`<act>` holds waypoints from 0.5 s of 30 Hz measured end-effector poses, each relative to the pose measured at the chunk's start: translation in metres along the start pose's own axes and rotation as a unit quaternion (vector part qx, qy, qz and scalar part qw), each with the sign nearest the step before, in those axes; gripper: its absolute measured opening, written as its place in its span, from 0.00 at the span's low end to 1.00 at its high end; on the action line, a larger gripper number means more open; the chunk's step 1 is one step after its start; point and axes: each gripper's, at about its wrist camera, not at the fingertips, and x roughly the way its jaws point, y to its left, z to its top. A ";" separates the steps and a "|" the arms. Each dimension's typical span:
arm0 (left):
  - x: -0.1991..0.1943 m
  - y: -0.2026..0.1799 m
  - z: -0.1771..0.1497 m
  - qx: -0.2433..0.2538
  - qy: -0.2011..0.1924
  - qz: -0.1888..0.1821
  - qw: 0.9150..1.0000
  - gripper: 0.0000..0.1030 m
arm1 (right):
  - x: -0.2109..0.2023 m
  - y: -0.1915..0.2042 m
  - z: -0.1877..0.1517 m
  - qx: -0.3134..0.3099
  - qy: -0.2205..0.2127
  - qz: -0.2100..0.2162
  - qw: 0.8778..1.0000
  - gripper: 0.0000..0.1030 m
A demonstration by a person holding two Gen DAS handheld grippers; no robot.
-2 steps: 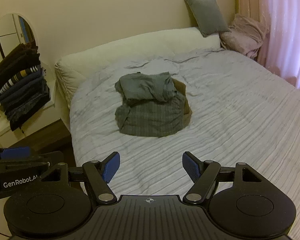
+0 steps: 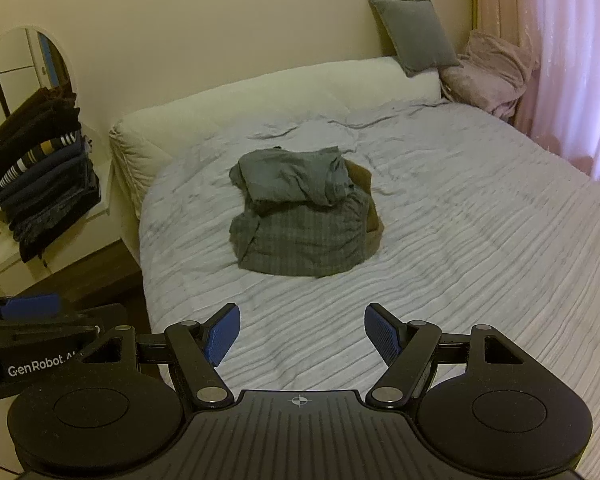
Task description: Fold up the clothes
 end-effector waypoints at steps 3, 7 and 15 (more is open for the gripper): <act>0.000 -0.001 0.000 0.002 0.001 0.002 1.000 0.62 | 0.000 0.000 -0.001 0.003 -0.001 0.002 1.000 0.70; -0.001 -0.002 0.000 -0.001 -0.002 0.003 1.000 0.62 | 0.004 0.001 0.000 0.005 0.002 0.004 1.000 0.70; -0.007 0.015 0.002 -0.016 -0.006 0.005 1.000 0.62 | -0.002 0.002 0.004 0.006 -0.012 0.002 1.000 0.70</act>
